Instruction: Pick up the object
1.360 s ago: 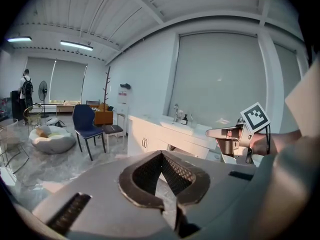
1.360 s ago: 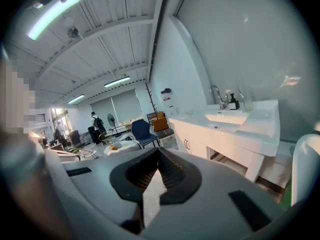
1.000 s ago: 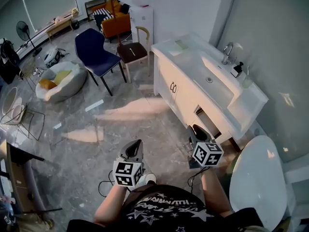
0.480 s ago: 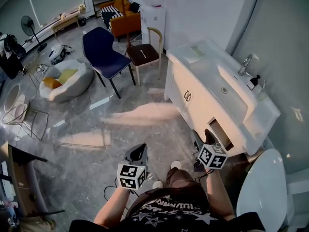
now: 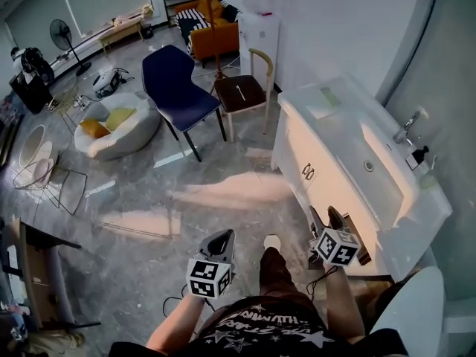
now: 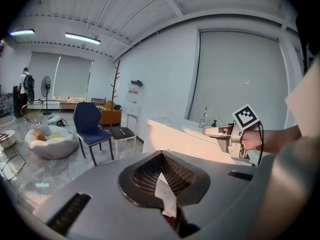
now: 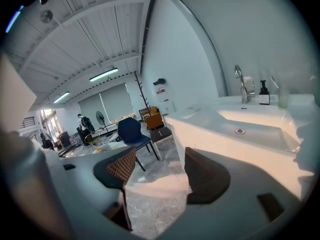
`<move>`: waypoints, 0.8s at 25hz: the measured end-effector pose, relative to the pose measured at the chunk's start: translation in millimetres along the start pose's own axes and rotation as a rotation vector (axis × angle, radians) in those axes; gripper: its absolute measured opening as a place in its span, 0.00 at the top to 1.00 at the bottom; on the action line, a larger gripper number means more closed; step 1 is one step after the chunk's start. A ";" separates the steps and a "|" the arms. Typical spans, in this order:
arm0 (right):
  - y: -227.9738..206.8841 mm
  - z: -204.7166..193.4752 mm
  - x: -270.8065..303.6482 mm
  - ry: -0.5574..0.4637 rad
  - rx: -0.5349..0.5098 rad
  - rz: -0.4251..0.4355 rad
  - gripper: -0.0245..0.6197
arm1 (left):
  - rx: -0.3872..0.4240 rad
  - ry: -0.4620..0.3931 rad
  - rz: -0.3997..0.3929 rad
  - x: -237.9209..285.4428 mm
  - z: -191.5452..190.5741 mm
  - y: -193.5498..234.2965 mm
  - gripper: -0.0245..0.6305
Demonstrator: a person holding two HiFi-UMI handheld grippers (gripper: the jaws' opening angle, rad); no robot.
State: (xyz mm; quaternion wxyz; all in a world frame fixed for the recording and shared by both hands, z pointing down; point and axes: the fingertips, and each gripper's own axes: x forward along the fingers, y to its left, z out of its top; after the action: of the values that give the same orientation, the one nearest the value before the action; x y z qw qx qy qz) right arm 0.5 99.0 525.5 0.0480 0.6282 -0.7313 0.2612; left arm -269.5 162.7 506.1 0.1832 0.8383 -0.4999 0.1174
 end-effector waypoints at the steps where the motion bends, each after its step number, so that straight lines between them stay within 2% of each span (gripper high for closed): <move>1: -4.7 8.6 14.1 -0.002 0.001 0.007 0.50 | -0.001 0.000 0.009 12.8 5.9 3.9 0.94; 6: -28.1 58.4 84.0 -0.018 -0.005 0.049 0.50 | -0.002 -0.013 0.038 82.3 48.5 13.9 0.94; 13: -83.6 131.9 160.8 -0.035 0.030 0.042 0.50 | 0.011 -0.025 0.045 185.8 115.2 11.3 0.94; 20: -125.6 176.9 223.8 -0.033 0.031 0.043 0.50 | 0.061 -0.051 0.045 273.1 165.6 13.1 0.94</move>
State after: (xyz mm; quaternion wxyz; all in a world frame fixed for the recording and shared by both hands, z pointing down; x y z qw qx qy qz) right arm 118.6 -188.6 503.1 0.0206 0.6173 -0.7411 0.2633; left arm -149.7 -130.4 462.5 0.1421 0.8347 -0.5193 0.1155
